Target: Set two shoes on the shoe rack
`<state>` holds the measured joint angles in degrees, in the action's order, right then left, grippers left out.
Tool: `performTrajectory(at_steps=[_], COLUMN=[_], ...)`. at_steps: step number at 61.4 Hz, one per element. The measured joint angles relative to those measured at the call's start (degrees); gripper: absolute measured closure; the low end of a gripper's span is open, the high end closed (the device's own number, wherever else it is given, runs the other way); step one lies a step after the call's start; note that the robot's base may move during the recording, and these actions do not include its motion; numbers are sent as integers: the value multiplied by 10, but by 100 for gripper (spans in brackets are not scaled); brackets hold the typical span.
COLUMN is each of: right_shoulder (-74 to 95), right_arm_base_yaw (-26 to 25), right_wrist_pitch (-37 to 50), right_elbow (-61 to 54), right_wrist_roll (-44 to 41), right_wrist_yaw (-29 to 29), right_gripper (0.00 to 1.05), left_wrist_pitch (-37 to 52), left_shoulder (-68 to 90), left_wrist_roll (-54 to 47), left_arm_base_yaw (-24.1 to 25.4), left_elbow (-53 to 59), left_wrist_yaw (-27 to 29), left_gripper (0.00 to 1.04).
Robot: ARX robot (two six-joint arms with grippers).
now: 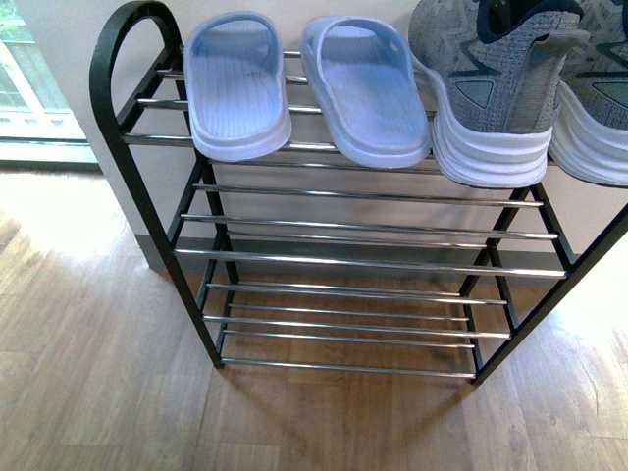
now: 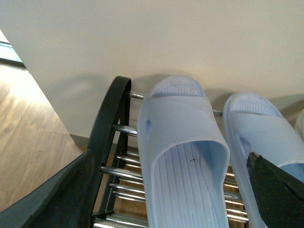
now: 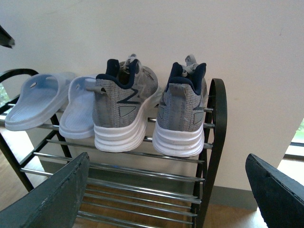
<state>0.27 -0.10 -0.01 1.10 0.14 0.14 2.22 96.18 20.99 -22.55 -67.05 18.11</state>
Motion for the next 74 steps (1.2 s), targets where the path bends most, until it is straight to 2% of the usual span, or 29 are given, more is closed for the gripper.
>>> performTrajectory(at_steps=[10,18,27,34,42,44,49,52,64,69,72,74], right_shoulder=[0,0,0,0,0,0,0,0,0,0,0,0], right_arm_base_yaw=[0,0,0,0,0,0,0,0,0,0,0,0], right_wrist_pitch=[0,0,0,0,0,0,0,0,0,0,0,0], right_elbow=[0,0,0,0,0,0,0,0,0,0,0,0], right_wrist_roll=[0,0,0,0,0,0,0,0,0,0,0,0], right_wrist_yaw=[0,0,0,0,0,0,0,0,-1,-1,-1,-1], right_gripper=[9,9,9,9,9,9,9,9,9,9,9,9], left_wrist_pitch=[38,65,36,29,29,37,189,231,236,231,224,221], left_shoulder=[-123,-256,-394,-477,-489,-490,-519,-542,-592,-621,-635,-643], left_wrist_roll=[2,-23,-44,-32,-27,-35,-120,-161,-196,-200,-201,-204], left_arm_base_yaw=[-4,-4,16,56,62,64,106,123,154,167,191,205], left_elbow=[107,210,321,393,401,405,474,506,562,584,593,598], left_wrist_yaw=[54,142,205,193,189,174,-9,-75,-111,-124,-162,-173], left_gripper=[9,9,9,9,9,10,28,40,74,94,103,103])
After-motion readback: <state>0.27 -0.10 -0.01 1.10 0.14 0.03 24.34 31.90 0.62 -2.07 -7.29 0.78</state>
